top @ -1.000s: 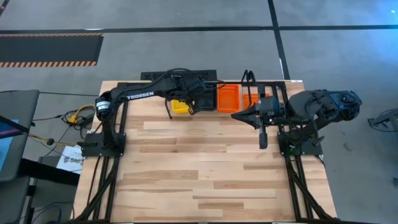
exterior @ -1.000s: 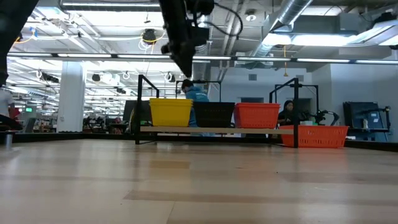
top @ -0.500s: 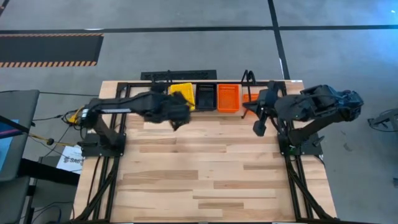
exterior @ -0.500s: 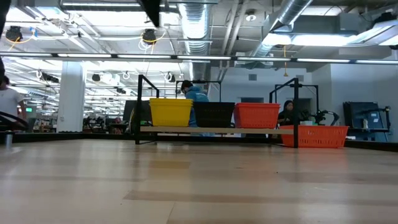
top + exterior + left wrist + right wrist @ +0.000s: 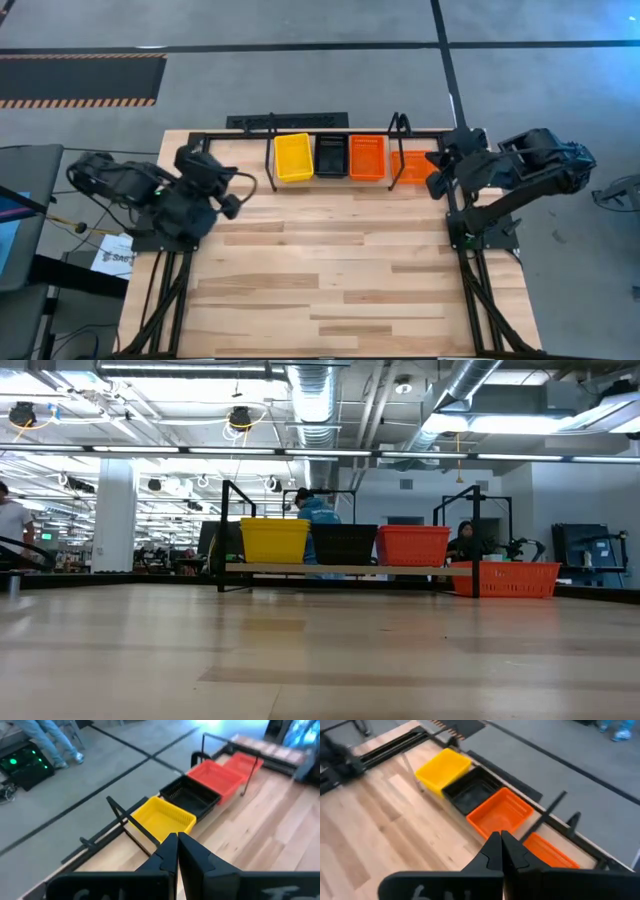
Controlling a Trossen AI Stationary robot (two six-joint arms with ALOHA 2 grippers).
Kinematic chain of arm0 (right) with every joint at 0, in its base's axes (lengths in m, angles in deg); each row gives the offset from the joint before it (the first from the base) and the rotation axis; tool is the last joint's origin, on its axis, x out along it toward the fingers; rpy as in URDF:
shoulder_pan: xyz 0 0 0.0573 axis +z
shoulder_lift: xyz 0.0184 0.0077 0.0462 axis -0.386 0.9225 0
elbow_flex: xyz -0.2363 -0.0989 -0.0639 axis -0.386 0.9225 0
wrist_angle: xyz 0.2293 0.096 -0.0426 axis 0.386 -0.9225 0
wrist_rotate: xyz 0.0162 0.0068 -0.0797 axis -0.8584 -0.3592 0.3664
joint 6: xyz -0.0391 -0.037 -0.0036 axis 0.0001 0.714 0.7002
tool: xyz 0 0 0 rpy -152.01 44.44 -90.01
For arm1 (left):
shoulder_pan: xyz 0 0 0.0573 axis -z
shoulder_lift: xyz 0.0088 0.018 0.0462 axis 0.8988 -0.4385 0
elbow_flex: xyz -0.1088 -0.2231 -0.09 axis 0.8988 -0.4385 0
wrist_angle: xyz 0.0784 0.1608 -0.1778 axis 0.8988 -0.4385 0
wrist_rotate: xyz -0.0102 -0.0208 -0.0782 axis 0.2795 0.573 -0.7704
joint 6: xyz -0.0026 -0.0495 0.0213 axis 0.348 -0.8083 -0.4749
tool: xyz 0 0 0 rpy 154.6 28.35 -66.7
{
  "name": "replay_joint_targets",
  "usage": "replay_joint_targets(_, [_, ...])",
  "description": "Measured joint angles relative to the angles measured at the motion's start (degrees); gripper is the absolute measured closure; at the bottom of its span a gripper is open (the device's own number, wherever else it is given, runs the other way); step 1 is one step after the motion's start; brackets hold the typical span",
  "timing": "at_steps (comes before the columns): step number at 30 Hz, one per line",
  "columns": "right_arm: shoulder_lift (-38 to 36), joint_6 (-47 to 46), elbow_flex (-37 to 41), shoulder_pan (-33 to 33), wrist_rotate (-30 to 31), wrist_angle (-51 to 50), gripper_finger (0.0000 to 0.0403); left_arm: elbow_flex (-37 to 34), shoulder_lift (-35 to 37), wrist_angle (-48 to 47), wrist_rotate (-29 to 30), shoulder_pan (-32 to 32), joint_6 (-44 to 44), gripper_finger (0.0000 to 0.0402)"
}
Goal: Stack baskets on shelf by color
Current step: Stack the orange bin on top of the other orange bin on the shelf
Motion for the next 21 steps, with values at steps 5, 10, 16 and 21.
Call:
replay_joint_targets(5, [-0.4,-2.7,2.4,-4.2,0.2,-0.1,0.0400,-7.3,5.2,-0.2,2.0,2.8,-7.2,0.0401])
replay_joint_targets(10, [-0.3,0.3,3.3,-10.8,-1.3,-0.1,0.0399,-13.2,7.2,-0.3,0.3,3.1,-9.5,0.0401])
replay_joint_targets(16, [1.6,3.7,4.1,-18.4,-2.4,0.4,0.0373,-15.3,7.3,-0.2,0.0,3.1,-7.5,0.0401])
replay_joint_targets(21, [3.2,5.8,4.1,-25.2,-10.8,-0.1,0.0366,-15.3,7.4,-0.2,0.1,3.1,-3.9,0.0401])
